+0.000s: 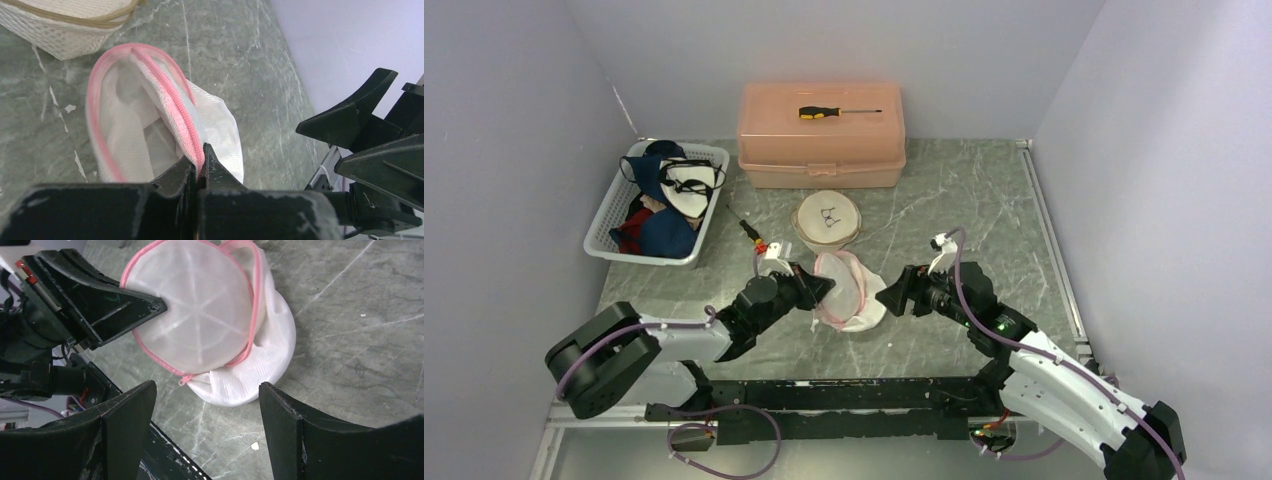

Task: Unzip the laundry bag and remove the bra
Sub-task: Close the laundry bag at the center of the board.

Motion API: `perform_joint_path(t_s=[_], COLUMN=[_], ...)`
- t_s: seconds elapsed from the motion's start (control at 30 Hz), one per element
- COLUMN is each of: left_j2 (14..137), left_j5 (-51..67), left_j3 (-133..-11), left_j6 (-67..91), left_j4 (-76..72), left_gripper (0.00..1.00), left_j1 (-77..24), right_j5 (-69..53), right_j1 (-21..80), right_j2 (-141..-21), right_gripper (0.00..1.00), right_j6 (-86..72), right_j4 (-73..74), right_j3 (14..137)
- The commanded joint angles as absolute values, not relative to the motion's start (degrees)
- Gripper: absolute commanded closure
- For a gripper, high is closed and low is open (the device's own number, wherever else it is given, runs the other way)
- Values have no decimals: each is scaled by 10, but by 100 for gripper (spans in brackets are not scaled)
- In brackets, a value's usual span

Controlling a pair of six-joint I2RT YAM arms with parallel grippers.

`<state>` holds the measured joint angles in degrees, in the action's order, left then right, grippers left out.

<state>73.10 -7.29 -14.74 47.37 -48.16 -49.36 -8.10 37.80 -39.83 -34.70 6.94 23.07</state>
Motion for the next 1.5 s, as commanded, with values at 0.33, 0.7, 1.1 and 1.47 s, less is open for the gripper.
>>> perform_joint_path(t_s=[0.33, 0.7, 1.1, 1.47], left_j2=[681, 592, 574, 617], left_j5=[-22, -65, -13, 99], left_j3=[-184, -206, -151, -138], left_j6=[485, 445, 396, 328], left_j4=[-275, -162, -332, -496], left_gripper=[65, 55, 97, 97], left_j1=[-473, -473, -473, -473], right_j5=[-81, -92, -95, -93], right_j1=[378, 378, 378, 378], right_j2=[-394, -424, -410, -410], right_gripper=[21, 21, 21, 21], right_j6=[-322, -320, -308, -312], right_j4=[33, 2, 8, 2], right_j3=[230, 229, 237, 228])
